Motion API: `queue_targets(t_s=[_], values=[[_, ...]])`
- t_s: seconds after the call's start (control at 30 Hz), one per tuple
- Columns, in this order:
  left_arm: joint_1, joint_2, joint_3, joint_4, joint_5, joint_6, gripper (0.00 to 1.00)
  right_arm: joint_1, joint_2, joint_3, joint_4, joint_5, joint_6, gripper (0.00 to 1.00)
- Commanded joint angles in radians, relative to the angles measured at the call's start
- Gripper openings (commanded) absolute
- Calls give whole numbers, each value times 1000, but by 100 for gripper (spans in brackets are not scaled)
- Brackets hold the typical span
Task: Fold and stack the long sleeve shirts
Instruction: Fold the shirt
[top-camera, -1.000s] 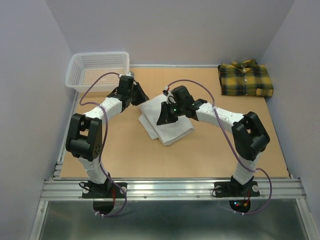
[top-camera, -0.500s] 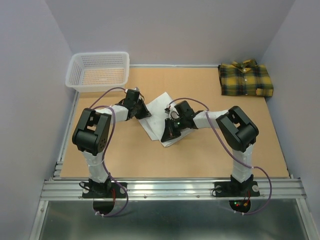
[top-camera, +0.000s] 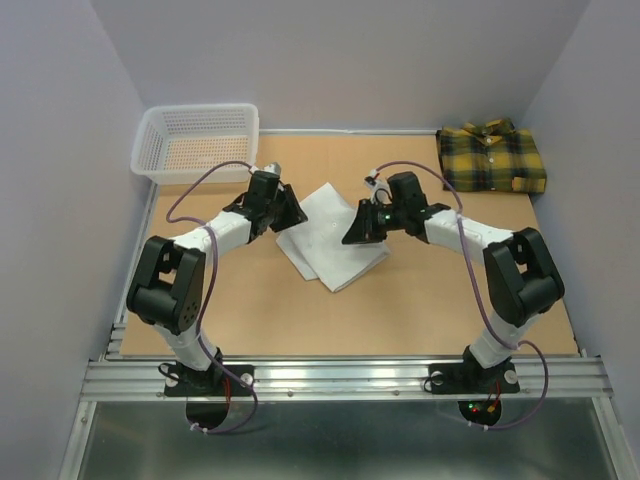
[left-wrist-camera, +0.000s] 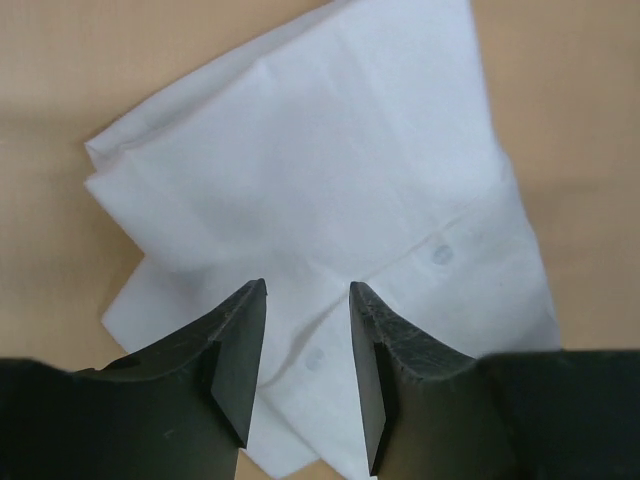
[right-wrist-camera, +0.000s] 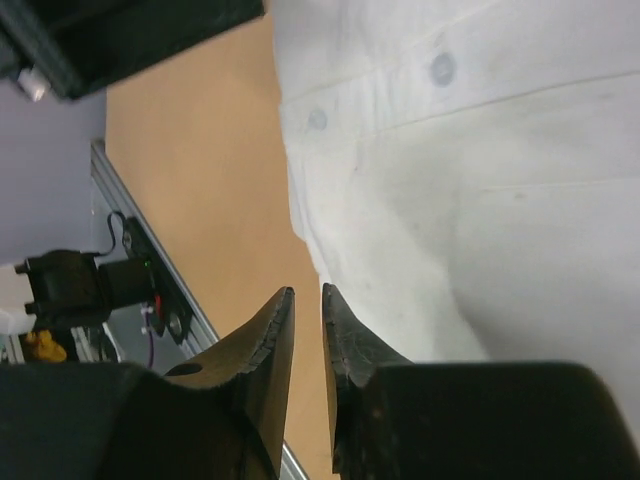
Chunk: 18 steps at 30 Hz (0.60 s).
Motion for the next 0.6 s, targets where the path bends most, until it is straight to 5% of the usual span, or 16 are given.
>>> queue_targets(t_s=[0.0, 0.2, 0.27, 0.33, 0.57], values=[[-81, -144, -13, -30, -16, 51, 50, -63, -82, 54, 4, 56, 25, 24], [-215, -140, -48, -30, 15, 63, 50, -101, -71, 68, 5, 86, 59, 24], [-238, -109, -53, -26, 32, 60, 50, -102, -116, 25, 5, 135, 35, 32], [-246, -78, -57, -7, 41, 52, 50, -109, -181, -23, 5, 240, 25, 50], [-261, -15, -39, 26, 59, 61, 50, -180, -367, -250, 56, 372, 129, 79]])
